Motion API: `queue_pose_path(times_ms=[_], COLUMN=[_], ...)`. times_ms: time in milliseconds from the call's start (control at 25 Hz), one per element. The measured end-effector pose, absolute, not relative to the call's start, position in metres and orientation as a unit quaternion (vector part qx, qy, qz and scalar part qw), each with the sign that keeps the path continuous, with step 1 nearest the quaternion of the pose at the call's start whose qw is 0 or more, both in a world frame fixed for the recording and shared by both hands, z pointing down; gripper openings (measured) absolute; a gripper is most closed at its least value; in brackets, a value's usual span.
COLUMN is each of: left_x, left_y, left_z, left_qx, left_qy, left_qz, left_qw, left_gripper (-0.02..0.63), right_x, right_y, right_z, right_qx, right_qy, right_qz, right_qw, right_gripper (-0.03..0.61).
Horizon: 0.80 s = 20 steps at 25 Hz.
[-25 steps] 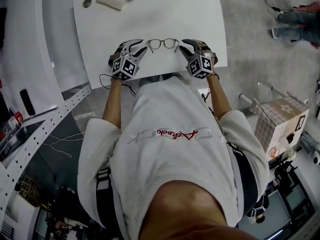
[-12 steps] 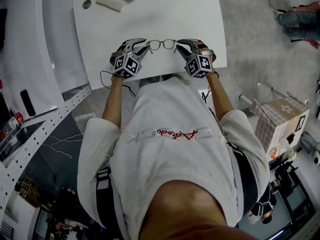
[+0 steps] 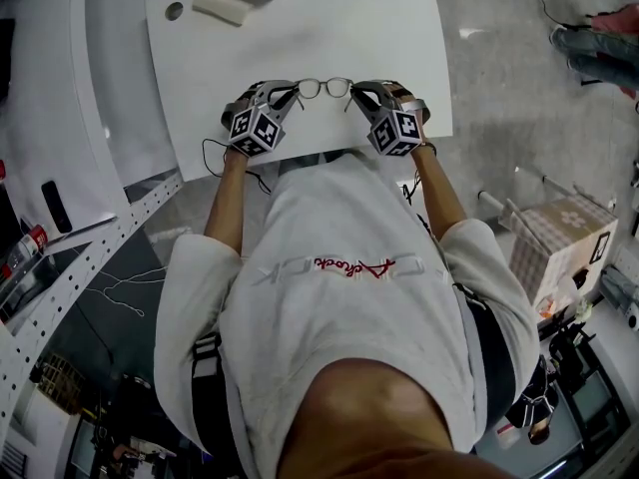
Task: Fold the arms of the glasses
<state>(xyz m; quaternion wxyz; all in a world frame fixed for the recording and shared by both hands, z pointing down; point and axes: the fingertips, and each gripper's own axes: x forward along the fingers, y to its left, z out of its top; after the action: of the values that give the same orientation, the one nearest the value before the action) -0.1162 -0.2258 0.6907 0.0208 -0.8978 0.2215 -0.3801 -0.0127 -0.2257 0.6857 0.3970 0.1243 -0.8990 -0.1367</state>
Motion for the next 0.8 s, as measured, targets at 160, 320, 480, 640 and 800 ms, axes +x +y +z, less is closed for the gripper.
queue_pose_path(times_ms=[160, 320, 480, 640, 800], left_x=[-0.113, -0.109, -0.103, -0.091, -0.084], left_y=[-0.227, -0.229, -0.231, -0.232, -0.235], left_z=[0.691, 0.692, 0.695, 0.697, 0.701], left_qx=[-0.898, -0.897, -0.9, -0.904, -0.903], left_qy=[0.213, 0.204, 0.194, 0.177, 0.164], left_qz=[-0.384, -0.39, -0.388, -0.389, -0.395], left_qw=[0.023, 0.029, 0.029, 0.034, 0.037], left_gripper=[0.049, 0.049, 0.049, 0.049, 0.051], right_x=[-0.012, -0.01, -0.01, -0.01, -0.008], right_y=[-0.227, -0.228, -0.228, -0.227, -0.226], right_z=[0.685, 0.686, 0.687, 0.687, 0.688], right_qx=[0.128, 0.132, 0.135, 0.136, 0.137], right_qy=[-0.9, -0.902, -0.903, -0.903, -0.903], right_qz=[-0.129, -0.119, -0.113, -0.109, -0.105], right_qw=[0.396, 0.394, 0.393, 0.393, 0.393], right_gripper=[0.027, 0.026, 0.026, 0.026, 0.026])
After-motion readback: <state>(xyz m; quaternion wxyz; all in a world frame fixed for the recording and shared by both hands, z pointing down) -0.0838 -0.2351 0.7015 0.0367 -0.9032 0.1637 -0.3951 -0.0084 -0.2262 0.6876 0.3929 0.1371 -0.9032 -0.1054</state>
